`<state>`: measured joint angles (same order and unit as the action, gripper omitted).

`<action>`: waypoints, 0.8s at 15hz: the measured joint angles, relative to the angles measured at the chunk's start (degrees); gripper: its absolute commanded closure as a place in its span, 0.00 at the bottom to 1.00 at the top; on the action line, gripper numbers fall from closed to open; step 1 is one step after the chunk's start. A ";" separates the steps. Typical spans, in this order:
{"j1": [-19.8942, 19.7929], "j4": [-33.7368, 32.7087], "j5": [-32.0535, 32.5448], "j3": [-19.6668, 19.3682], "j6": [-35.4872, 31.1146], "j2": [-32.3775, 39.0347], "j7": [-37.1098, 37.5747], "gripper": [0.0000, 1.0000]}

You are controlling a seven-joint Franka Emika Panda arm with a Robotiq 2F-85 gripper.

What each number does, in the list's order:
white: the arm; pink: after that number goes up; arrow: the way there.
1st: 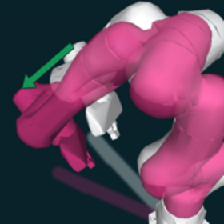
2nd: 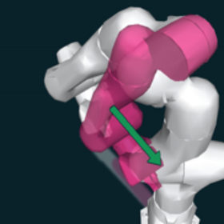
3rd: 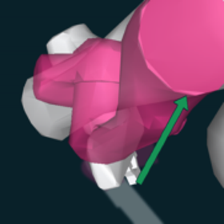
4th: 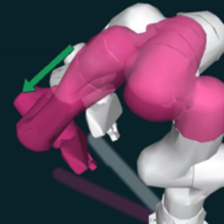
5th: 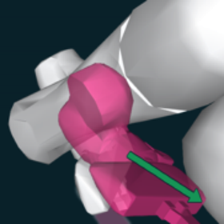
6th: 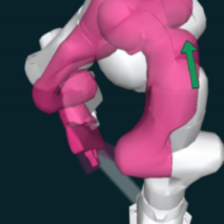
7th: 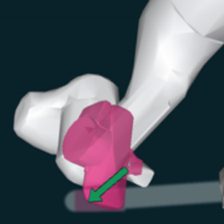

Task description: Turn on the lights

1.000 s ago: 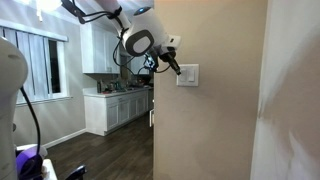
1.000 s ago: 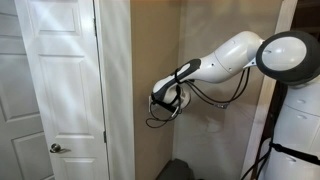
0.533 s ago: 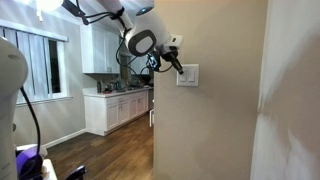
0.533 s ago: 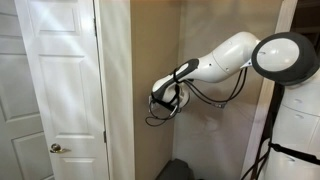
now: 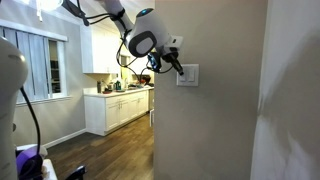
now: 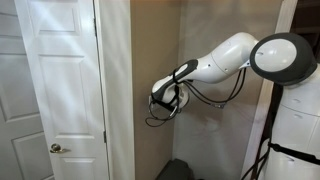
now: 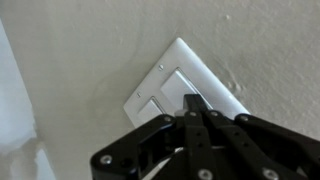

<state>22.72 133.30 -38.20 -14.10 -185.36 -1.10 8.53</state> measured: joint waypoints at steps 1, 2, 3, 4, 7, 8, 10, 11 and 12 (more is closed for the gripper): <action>0.00 0.48 0.02 0.00 0.03 0.00 0.00 1.00; -0.02 1.23 0.08 -0.03 0.03 -0.05 0.00 1.00; -0.07 2.18 0.13 -0.08 0.03 -0.15 0.00 1.00; -0.13 3.28 0.16 -0.17 -0.01 -0.33 0.00 1.00; -0.35 6.79 0.27 -0.43 -0.04 -1.02 0.00 1.00; -0.44 8.00 0.32 -0.44 -0.10 -1.35 0.00 1.00; -0.57 10.44 0.36 -0.40 -0.24 -2.19 0.00 1.00; -0.63 11.54 0.36 -0.33 -0.30 -2.67 0.00 1.00; -0.68 12.59 0.36 -0.25 -0.31 -3.19 0.00 1.00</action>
<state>22.04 145.89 -37.84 -14.35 -185.67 -4.29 8.53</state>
